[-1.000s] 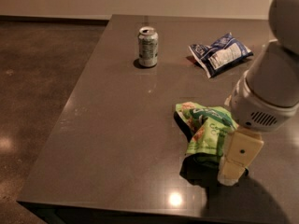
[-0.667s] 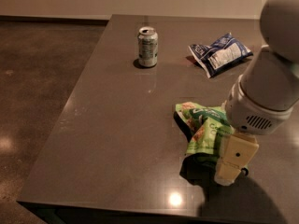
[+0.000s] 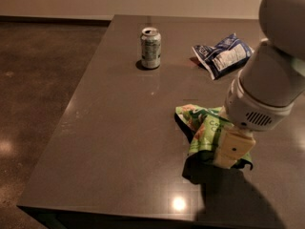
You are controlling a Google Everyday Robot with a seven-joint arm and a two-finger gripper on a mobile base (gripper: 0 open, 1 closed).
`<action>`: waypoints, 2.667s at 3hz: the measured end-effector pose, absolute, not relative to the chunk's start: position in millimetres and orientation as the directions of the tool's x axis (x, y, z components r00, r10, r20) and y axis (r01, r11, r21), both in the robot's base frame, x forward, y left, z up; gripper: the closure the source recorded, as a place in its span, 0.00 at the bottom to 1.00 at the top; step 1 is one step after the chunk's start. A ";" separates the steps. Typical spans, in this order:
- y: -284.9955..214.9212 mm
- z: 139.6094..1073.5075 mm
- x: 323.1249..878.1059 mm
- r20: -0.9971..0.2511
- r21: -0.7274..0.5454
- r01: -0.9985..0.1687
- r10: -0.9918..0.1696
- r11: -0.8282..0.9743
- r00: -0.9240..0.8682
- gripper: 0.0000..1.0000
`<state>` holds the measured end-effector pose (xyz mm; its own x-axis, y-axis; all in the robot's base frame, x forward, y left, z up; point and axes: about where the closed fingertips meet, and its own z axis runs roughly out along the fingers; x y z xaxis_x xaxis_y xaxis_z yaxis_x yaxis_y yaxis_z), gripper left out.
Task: Move green rice chip bag near 7up can
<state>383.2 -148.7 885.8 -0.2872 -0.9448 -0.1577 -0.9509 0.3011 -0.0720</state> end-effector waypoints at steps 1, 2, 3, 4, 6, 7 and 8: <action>-140.6 891.0 395.3 -0.169 -0.092 -0.955 -0.949 0.284 -0.266 0.78; -126.9 894.3 415.9 -0.188 -0.119 -0.958 -0.954 0.259 -0.235 0.99; -106.6 899.6 446.6 -0.223 -0.166 -0.958 -0.956 0.232 -0.193 1.00; -85.2 903.1 474.0 -0.269 -0.203 -0.955 -0.950 0.218 -0.160 1.00; -31.7 902.3 518.3 -0.310 -0.247 -0.956 -0.948 0.159 -0.077 0.84; -14.4 898.9 534.0 -0.295 -0.264 -0.955 -0.954 0.139 -0.057 0.63; -8.4 899.0 551.2 -0.269 -0.286 -0.949 -0.962 0.131 -0.051 0.39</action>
Offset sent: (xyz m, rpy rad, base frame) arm 0.0650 0.0412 0.0092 0.0359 -0.0912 0.0838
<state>551.2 -8.4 899.0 -0.0510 -0.9617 -0.2694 -0.9492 0.1305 -0.2863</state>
